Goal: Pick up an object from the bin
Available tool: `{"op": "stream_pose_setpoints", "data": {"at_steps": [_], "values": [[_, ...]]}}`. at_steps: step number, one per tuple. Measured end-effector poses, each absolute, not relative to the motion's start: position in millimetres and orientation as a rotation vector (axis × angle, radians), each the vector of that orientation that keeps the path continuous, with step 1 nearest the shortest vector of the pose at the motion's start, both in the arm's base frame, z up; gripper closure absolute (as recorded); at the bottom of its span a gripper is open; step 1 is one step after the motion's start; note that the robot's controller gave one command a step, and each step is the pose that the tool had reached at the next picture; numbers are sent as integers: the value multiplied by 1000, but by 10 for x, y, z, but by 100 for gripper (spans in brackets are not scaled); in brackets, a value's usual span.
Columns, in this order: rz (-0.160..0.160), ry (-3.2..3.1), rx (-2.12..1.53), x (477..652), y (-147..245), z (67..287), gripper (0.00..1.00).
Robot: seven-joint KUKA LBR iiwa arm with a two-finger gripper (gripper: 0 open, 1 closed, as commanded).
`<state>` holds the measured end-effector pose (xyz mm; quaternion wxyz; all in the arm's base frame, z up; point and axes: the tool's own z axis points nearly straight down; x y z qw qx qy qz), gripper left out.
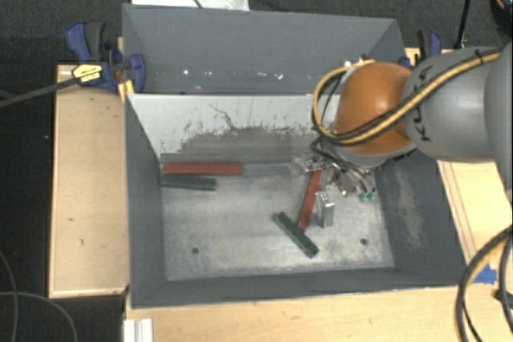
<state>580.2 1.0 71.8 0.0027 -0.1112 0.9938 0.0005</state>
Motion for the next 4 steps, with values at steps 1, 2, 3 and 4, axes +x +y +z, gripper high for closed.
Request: {"op": "stream_pose_setpoints", "data": {"at_steps": [1,2,3,4], "values": [[2,3118,-347,5802,9,729,100],[2,3117,-344,5802,11,717,0],[1,3104,-482,5724,246,714,0],[-3,2946,-1079,5806,-163,708,0]]}}
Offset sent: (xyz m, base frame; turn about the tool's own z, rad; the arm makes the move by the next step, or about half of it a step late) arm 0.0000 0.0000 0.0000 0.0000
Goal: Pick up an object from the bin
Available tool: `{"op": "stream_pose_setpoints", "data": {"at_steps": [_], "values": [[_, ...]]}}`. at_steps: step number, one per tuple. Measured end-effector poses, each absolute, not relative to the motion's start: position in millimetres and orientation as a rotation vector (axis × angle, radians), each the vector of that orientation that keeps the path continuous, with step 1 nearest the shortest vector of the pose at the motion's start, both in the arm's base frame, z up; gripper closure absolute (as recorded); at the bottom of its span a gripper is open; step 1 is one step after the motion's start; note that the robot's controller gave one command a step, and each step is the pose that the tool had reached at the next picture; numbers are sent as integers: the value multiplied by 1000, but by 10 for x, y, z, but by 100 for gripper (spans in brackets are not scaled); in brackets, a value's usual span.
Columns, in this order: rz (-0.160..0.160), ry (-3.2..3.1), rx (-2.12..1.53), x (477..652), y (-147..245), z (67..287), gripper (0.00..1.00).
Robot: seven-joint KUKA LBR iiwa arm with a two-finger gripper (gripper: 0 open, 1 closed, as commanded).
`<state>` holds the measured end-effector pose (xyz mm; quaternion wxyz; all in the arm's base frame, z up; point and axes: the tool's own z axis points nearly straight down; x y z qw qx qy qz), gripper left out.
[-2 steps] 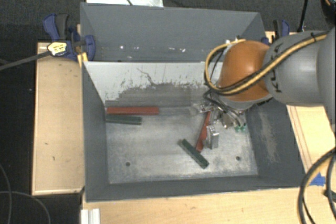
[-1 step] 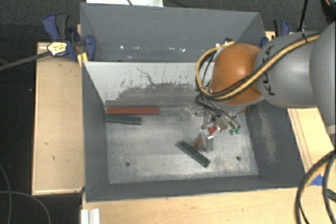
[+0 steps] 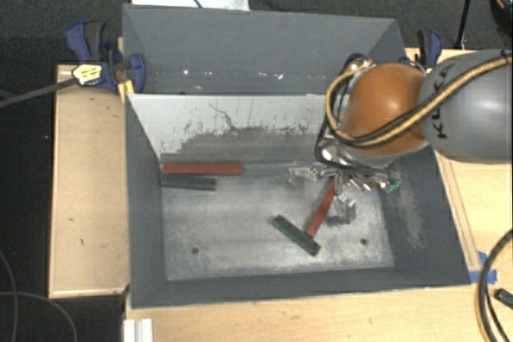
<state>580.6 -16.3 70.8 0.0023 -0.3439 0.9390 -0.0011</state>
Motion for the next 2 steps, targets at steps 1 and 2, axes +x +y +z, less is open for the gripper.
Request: {"op": "stream_pose_setpoints", "data": {"at_steps": [1,2], "values": [[0,2947,-1076,5803,-144,708,100],[-4,2898,-1183,5890,406,2281,100]]}}
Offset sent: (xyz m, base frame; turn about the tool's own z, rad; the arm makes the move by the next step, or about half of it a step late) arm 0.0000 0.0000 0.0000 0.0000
